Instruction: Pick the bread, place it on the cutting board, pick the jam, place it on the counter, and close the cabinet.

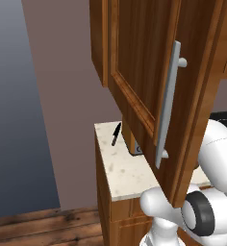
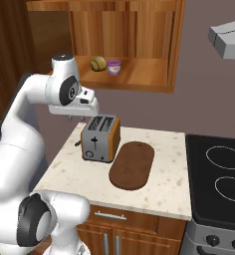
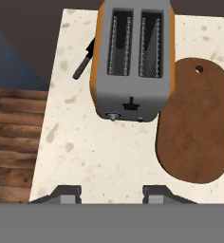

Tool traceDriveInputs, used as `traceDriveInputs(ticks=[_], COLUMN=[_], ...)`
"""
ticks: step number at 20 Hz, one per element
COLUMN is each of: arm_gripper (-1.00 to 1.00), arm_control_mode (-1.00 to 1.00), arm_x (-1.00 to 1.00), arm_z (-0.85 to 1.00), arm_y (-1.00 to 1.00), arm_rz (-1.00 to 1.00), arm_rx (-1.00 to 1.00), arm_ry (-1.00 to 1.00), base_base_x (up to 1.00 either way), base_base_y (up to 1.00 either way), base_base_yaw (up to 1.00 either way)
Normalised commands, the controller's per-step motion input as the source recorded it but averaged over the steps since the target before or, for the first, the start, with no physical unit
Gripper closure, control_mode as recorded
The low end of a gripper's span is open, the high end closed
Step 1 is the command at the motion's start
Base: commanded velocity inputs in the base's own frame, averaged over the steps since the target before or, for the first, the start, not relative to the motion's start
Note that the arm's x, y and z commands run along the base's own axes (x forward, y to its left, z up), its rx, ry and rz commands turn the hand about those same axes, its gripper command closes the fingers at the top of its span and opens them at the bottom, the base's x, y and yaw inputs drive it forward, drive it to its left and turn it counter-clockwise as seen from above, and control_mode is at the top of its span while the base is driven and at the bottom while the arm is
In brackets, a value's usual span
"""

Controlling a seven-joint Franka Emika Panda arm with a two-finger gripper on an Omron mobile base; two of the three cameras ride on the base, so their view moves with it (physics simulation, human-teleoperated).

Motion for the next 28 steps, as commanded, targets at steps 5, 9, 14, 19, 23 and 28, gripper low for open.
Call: traceDriveInputs(ticks=[5, 9, 14, 19, 23, 28], arm_gripper=[-1.00, -1.00, -1.00, -1.00, -1.00, -1.00], arm_control_mode=[-1.00, -1.00, -1.00, -1.00, -1.00, -1.00], arm_x=[0.00, -0.04, -0.09, -0.03, 0.00, 0.00], arm_z=[0.00, 0.03, 0.06, 0.08, 0.15, 0.16], arm_y=[-0.14, -0.24, -0.22, -0.26, -0.28, -0.24], arm_rz=[0.01, 0.00, 0.00, 0.00, 0.00, 0.00], arm_rx=[0.00, 0.00, 0.00, 0.00, 0.00, 0.00], arm_ry=[-0.04, -0.14, -0.19, -0.20, -0.18, -0.17], base_base_x=[0.00, 0.00, 0.00, 0.00, 0.00, 0.00], base_base_y=[0.00, 0.00, 0.00, 0.00, 0.00, 0.00], base_base_yaw=[0.00, 0.00, 0.00, 0.00, 0.00, 0.00])
